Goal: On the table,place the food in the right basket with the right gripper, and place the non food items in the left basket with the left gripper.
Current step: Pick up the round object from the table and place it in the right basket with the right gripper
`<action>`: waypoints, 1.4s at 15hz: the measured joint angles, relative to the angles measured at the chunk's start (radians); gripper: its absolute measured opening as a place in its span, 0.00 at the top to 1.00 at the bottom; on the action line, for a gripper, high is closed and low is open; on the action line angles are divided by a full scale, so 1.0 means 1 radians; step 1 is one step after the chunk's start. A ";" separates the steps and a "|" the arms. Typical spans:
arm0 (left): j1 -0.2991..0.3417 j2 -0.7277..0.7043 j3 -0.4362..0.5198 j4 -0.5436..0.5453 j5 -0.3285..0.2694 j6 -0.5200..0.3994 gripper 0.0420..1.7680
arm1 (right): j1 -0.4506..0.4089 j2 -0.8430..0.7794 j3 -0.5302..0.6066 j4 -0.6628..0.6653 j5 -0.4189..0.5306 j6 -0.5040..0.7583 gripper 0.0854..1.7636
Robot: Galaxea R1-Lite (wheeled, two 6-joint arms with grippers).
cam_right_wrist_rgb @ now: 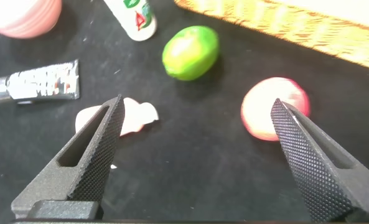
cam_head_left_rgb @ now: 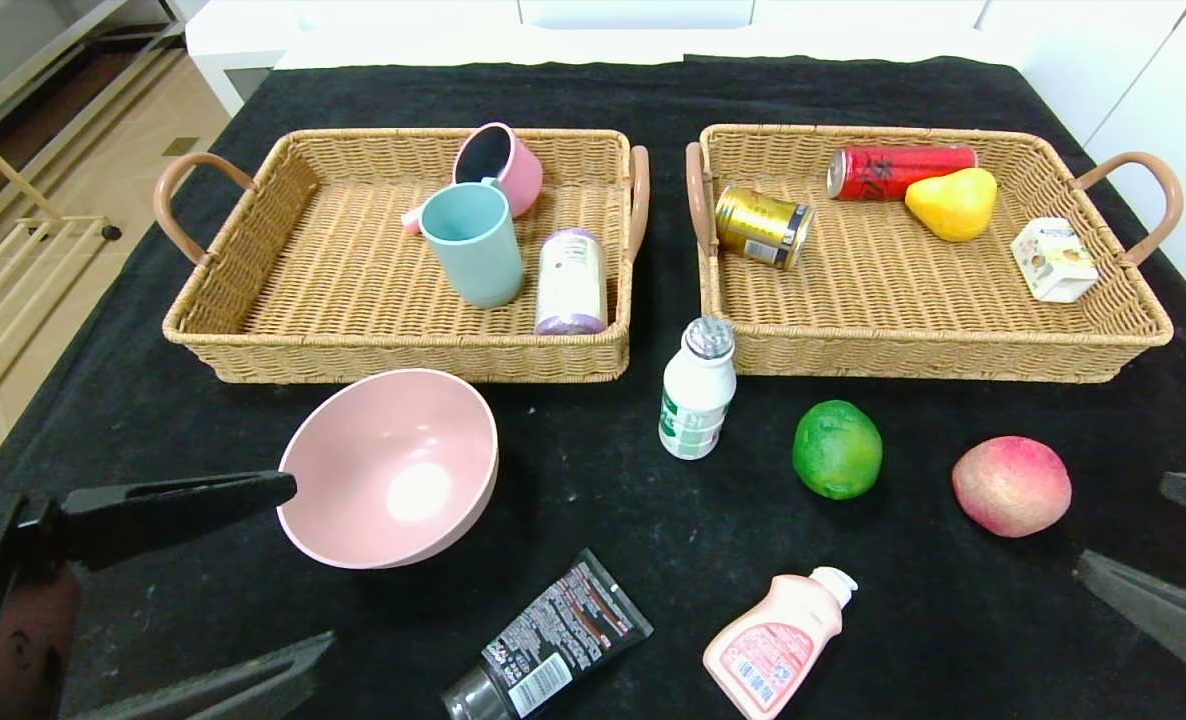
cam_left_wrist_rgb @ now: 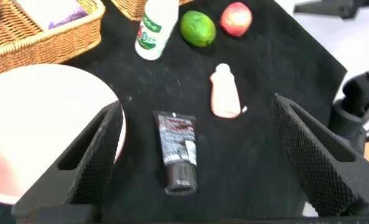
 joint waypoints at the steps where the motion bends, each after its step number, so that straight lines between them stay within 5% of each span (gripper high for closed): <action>1: -0.005 0.026 -0.013 -0.003 0.005 -0.003 0.03 | 0.013 0.013 0.001 0.000 -0.003 0.000 0.03; 21: -0.017 0.154 0.016 -0.186 0.182 -0.037 0.03 | 0.000 0.088 -0.023 -0.001 -0.006 -0.004 0.03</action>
